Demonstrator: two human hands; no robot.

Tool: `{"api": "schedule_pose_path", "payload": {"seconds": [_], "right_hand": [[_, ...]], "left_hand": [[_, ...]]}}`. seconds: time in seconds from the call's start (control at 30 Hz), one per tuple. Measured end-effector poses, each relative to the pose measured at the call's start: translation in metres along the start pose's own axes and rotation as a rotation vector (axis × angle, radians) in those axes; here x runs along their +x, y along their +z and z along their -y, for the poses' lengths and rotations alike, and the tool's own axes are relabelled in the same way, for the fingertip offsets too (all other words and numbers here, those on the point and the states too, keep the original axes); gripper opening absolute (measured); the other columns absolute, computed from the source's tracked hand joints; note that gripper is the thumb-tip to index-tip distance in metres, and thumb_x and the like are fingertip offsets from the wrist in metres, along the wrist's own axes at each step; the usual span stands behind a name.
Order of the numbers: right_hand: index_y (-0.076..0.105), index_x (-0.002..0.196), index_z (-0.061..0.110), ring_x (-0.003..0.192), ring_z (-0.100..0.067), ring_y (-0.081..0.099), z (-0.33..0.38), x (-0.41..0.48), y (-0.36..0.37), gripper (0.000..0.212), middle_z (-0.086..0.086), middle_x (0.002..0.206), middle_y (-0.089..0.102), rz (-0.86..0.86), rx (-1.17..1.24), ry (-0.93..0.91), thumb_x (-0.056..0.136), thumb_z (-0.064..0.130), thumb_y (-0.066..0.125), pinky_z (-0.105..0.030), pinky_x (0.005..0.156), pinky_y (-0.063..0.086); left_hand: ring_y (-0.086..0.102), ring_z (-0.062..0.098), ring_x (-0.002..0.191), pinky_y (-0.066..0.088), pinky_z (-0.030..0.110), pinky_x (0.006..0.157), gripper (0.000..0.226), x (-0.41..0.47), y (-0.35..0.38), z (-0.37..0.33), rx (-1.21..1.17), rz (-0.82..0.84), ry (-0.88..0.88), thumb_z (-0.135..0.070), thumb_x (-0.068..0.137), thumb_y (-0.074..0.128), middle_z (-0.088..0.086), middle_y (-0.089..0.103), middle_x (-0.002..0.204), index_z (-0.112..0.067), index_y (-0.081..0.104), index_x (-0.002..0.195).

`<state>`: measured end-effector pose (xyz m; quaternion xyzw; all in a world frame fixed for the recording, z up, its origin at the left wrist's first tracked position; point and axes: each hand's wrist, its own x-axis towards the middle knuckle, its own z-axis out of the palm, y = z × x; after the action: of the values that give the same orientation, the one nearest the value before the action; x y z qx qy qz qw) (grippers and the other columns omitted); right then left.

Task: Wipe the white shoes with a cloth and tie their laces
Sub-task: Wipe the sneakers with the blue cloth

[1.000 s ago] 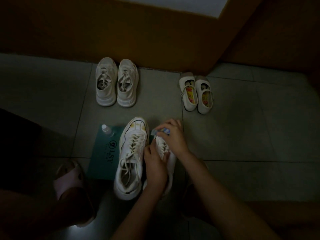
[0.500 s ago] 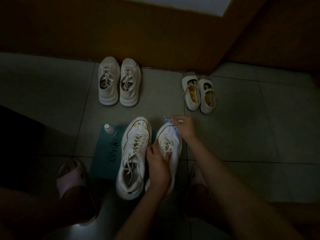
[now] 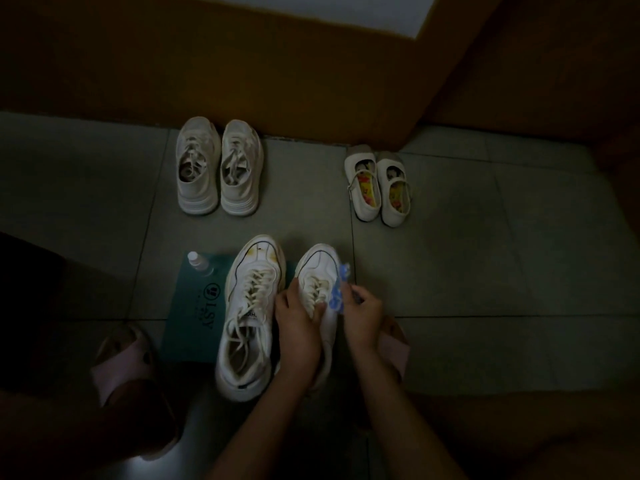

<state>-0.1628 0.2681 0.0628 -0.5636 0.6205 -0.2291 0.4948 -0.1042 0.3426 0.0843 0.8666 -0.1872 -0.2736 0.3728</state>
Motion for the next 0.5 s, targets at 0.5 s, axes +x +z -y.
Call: {"api": "schedule_pose_path", "payload": {"seconds": [0.5], "right_hand": [[0.064,0.113,0.0,0.105,-0.023,0.06,0.061,0.065,0.042,0.025,-0.012,0.113,0.064,0.27,-0.251,-0.36,0.092,0.004,0.05,-0.028,0.092,0.048]], "left_hand": [[0.035,0.022,0.131,0.024,0.031,0.109,0.065,0.004,-0.002,0.0,0.04,0.032,-0.013,-0.034,0.087,0.061,0.01,0.04,0.141,-0.013,0.033,0.142]]}}
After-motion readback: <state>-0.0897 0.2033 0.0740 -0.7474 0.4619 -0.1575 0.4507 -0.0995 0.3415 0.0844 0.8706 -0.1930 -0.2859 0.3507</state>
